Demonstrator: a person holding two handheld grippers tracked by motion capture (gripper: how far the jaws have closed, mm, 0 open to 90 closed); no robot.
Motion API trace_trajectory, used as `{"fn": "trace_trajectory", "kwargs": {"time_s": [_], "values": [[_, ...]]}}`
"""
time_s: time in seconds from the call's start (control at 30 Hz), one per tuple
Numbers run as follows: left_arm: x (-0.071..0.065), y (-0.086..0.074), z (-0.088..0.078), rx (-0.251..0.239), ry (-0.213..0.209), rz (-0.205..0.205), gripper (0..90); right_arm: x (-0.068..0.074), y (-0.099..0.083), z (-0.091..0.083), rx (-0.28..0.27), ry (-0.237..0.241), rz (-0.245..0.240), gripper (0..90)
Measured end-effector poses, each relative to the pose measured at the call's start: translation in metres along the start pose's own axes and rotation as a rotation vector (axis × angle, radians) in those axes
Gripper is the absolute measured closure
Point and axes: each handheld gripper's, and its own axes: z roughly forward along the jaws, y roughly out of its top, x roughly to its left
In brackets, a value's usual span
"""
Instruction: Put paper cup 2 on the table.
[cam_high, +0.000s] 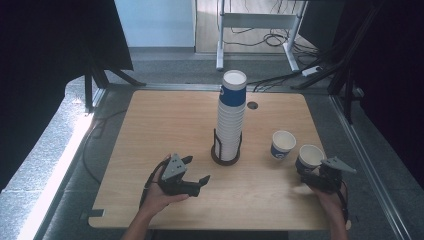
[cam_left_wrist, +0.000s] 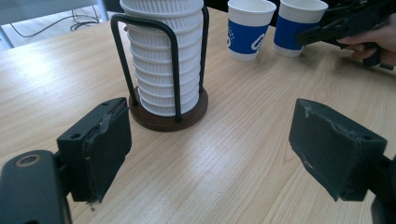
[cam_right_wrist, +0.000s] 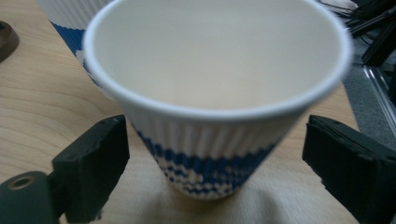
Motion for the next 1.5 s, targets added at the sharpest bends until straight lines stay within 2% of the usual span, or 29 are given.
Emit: {"fn": "trace_trajectory", "kwargs": {"time_s": [0.17,0.33,0.43,0.53,0.63,0.77,0.83,0.97,1.1,1.4,1.5], "values": [[0.001,0.001,0.001,0.002,-0.005,-0.004,13.4,0.000,-0.001,-0.024,-0.068,-0.003,0.043,3.5],[0.001,0.001,0.001,0.001,-0.003,-0.005,13.4,0.003,0.009,-0.056,-0.143,-0.008,0.040,3.0],[0.001,0.001,0.002,0.003,-0.002,-0.006,13.4,0.010,0.019,-0.072,-0.207,0.037,0.021,7.6],[0.000,0.001,0.003,0.006,-0.006,-0.005,13.4,0.025,0.029,-0.081,-0.229,0.091,-0.028,11.2],[-0.001,0.000,0.002,0.007,-0.008,-0.002,13.4,0.045,0.037,-0.083,-0.237,0.165,-0.076,13.9],[-0.001,0.001,-0.003,-0.003,-0.002,0.006,13.4,0.072,0.045,-0.082,-0.252,0.252,-0.129,16.7],[-0.001,0.002,-0.006,-0.010,-0.005,0.002,13.5,0.086,0.049,-0.080,-0.258,0.313,-0.147,17.5],[-0.003,0.003,-0.011,-0.019,-0.004,0.000,13.5,0.112,0.052,-0.069,-0.224,0.400,-0.189,17.7],[-0.002,0.001,-0.010,-0.012,0.005,-0.004,14.0,0.130,0.050,-0.050,-0.187,0.483,-0.192,18.7],[-0.003,-0.005,-0.011,0.026,0.018,-0.035,14.2,0.165,0.039,-0.012,-0.097,0.589,-0.209,18.0],[-0.003,-0.007,-0.012,0.035,0.030,-0.046,14.5,0.179,0.032,-0.001,-0.057,0.615,-0.234,17.8]]}}
